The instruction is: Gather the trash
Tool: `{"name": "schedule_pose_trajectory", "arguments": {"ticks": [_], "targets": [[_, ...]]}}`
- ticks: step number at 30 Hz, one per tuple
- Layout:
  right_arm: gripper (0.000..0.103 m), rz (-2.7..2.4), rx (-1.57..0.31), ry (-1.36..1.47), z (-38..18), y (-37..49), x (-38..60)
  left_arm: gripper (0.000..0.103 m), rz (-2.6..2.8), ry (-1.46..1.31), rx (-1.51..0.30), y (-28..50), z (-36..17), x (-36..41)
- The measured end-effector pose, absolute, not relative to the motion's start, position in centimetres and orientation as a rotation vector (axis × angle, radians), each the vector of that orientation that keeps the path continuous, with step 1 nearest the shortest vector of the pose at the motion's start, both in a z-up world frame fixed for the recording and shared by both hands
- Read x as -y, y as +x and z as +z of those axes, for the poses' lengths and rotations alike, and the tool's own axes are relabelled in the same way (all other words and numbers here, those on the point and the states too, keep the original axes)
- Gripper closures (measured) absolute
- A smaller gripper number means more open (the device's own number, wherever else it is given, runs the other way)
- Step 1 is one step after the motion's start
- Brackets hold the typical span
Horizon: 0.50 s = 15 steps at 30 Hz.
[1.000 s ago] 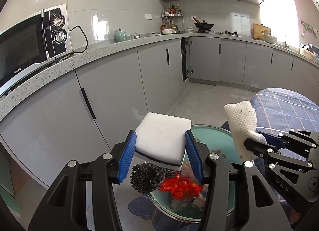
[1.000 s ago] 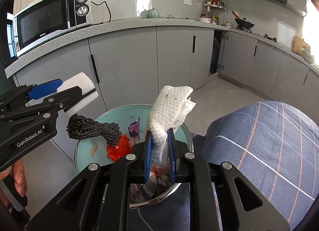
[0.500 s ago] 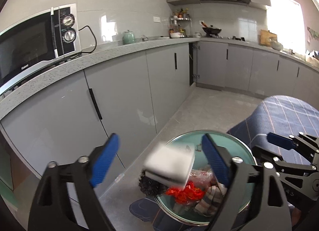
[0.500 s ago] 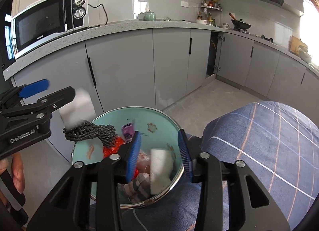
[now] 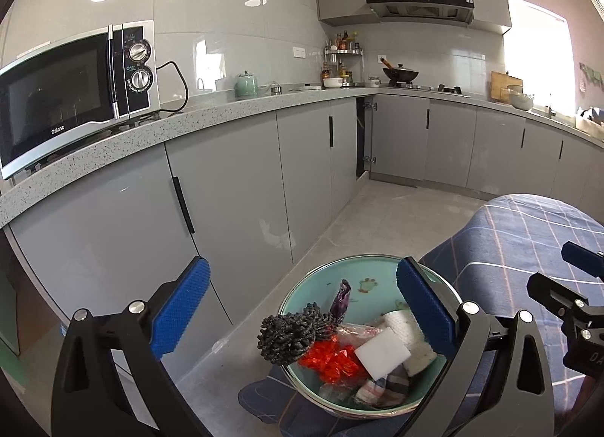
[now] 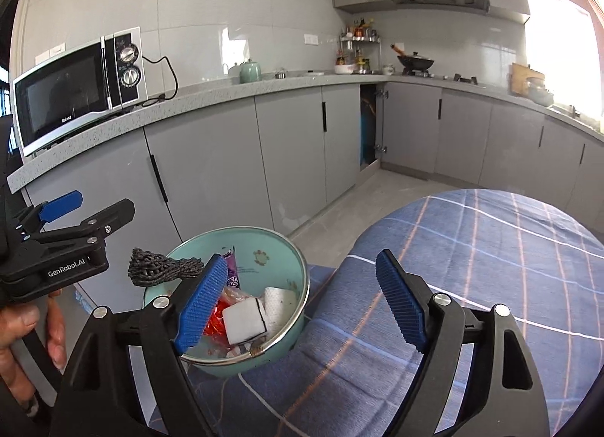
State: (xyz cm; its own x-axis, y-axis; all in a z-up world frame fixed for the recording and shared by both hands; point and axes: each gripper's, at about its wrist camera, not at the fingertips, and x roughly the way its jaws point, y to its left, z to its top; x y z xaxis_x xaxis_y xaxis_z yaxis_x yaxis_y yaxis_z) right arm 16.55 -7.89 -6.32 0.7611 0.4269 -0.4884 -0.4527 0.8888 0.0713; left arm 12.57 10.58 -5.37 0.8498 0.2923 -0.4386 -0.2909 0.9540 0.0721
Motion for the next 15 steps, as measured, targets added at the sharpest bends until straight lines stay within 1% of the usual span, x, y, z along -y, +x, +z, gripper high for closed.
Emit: {"name": "schedule_pose_trajectory", "arguments": {"ticks": [15], "targets": [[0.021, 0.443, -0.464, -0.043, -5.3, 15.1, 8.8, 0.006, 0.296, 0.001, -0.431, 11.7, -4.3, -10.2]]}}
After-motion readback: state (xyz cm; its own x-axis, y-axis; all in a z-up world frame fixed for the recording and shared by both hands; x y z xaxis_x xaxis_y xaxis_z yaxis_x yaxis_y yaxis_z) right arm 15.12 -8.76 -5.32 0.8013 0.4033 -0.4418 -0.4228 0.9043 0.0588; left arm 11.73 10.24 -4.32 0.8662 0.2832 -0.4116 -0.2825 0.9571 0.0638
